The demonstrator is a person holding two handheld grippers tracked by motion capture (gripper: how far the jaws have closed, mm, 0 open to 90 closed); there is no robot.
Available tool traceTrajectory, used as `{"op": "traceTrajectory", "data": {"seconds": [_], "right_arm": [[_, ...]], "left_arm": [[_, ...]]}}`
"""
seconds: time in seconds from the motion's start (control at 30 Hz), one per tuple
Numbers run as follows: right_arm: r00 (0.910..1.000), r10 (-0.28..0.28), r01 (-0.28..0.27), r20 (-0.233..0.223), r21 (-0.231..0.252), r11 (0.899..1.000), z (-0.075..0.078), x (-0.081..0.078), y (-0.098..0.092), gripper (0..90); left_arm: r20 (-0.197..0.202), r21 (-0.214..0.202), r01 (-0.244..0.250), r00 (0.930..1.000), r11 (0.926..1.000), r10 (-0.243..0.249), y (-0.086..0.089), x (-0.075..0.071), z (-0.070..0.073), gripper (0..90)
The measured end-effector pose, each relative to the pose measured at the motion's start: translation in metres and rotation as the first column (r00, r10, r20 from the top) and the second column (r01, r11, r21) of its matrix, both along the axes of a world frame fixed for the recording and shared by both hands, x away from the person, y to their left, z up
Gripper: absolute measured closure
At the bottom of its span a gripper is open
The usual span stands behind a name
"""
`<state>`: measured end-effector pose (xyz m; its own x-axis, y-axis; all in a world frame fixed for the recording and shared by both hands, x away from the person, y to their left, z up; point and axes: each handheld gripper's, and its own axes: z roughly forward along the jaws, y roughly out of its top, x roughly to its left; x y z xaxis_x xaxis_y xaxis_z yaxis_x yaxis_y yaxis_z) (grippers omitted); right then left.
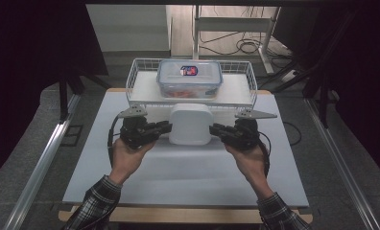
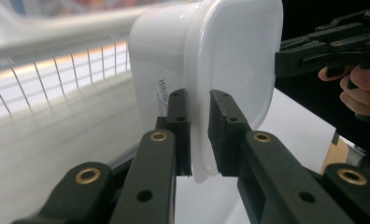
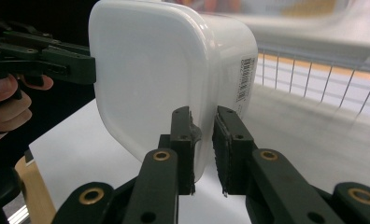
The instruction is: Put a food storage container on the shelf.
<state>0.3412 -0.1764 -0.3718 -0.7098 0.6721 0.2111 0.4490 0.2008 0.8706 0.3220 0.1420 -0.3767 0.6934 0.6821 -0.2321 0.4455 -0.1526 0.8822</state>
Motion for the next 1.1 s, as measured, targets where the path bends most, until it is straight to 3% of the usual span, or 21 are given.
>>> {"op": "traceTrajectory", "data": {"seconds": [0.27,1.1], "right_arm": [[0.9994,0.002,-0.002,0.034,0.001,1.0,0.024,0.006,0.004,78.3],[0.9954,-0.012,0.008,0.095,0.039,0.999,0.089,0.028,0.012,78.1]], "left_arm": [[0.032,-0.01,-0.007,0.9995,0.9999,0.007,0.003,0.004,0.024,79.8],[0.052,-0.041,-0.01,0.9986,0.9991,0.012,0.014,0.029,0.088,79.8]]}}
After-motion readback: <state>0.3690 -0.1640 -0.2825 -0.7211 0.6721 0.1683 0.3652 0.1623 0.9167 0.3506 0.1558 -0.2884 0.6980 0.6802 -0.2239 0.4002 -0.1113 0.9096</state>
